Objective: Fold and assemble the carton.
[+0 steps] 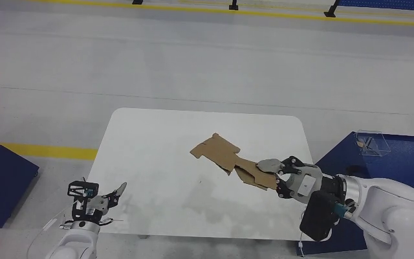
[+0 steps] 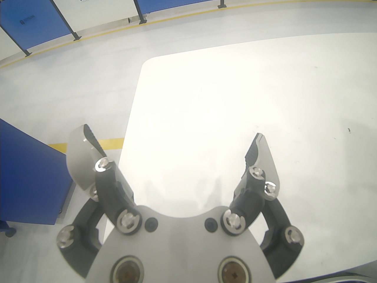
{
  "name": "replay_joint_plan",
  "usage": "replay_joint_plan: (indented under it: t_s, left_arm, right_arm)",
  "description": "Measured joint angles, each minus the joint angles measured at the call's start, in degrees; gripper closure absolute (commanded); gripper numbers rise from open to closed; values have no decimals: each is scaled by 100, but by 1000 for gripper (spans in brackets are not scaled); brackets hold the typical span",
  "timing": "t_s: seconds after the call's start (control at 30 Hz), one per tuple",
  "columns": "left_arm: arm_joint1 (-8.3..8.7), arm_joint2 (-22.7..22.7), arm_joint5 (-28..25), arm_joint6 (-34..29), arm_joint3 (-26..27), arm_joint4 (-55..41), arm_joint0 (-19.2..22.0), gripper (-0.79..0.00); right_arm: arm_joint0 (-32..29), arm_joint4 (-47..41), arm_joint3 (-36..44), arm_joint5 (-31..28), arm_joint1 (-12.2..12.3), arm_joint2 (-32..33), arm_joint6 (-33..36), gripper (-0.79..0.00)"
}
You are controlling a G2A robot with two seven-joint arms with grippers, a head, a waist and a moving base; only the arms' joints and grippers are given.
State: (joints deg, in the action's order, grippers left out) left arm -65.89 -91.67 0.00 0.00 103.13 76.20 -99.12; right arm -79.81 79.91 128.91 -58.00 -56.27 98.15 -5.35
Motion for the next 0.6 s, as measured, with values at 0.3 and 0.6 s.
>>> replay_joint_plan:
  t_s: [0.3, 0.6]
  left_arm:
    - [0, 0, 0, 0, 0, 0, 0, -785]
    - [0, 0, 0, 0, 0, 0, 0, -785]
  right_arm:
    - [0, 0, 0, 0, 0, 0, 0, 0]
    - [-83, -2150, -475, 335, 14, 143, 383, 0]
